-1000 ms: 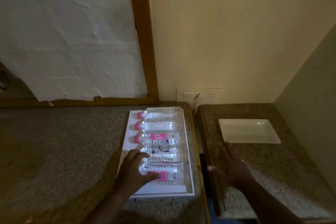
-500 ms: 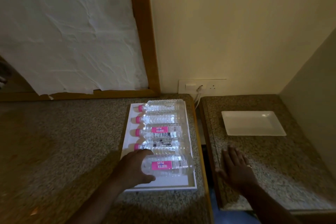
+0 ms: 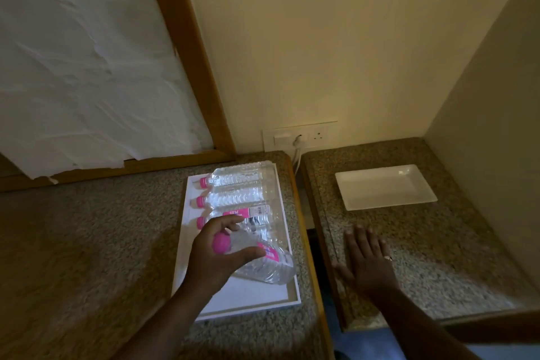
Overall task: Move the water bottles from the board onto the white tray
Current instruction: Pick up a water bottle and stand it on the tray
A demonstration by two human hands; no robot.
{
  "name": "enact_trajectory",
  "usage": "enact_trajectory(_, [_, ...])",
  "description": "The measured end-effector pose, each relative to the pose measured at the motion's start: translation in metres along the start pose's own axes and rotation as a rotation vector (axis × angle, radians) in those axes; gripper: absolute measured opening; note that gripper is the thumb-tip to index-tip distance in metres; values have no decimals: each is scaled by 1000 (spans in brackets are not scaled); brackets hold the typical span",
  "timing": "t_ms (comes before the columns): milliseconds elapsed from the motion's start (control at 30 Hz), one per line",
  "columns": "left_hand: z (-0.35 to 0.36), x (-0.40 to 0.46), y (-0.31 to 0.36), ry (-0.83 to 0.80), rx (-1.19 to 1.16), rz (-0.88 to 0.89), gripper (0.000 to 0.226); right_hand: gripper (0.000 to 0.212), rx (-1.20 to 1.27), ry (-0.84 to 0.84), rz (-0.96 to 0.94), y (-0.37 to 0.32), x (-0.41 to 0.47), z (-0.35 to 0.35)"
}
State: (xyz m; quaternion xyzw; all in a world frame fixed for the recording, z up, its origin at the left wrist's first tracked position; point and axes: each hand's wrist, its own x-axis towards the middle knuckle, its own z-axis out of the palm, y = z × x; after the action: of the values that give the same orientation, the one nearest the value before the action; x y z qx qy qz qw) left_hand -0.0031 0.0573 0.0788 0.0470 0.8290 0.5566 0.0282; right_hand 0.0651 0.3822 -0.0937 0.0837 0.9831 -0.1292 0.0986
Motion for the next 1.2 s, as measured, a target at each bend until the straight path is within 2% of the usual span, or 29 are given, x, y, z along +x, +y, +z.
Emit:
enact_trajectory(133, [10, -3, -3, -58, -151, -143, 76, 98, 7, 50, 44, 12, -1, 5])
enact_trajectory(233, [18, -5, 3, -120, -79, -146, 60, 98, 15, 81, 130, 31, -5, 3])
enact_trajectory(333, [22, 4, 20, -134, -40, -177, 57, 99, 28, 98, 228, 55, -11, -4])
enact_trajectory(467, [49, 12, 55, -128, 11, -135, 45, 103, 51, 106, 291, 85, -14, -13])
enact_trajectory(567, [86, 25, 85, -80, -69, -131, 42, 105, 57, 122, 303, 100, -14, -20])
enact_trajectory(633, [125, 44, 109, -155, -108, -80, 42, 103, 61, 136, 315, 114, -15, -23])
enact_trajectory(767, [217, 90, 137, -248, -35, -23, 40, 101, 76, 150, 346, 136, -14, -27])
enact_trajectory(900, [298, 128, 142, -283, 21, -50, 56, 101, 130, 206, 328, 142, -11, -26])
enact_trajectory(1067, [373, 150, 134, -330, -10, -77, 51, 96, 127, 230, 327, 145, -8, -20])
enact_trajectory(1200, [397, 156, 135, -367, 43, -58, 48, 95, 122, 243, 329, 145, -8, -18])
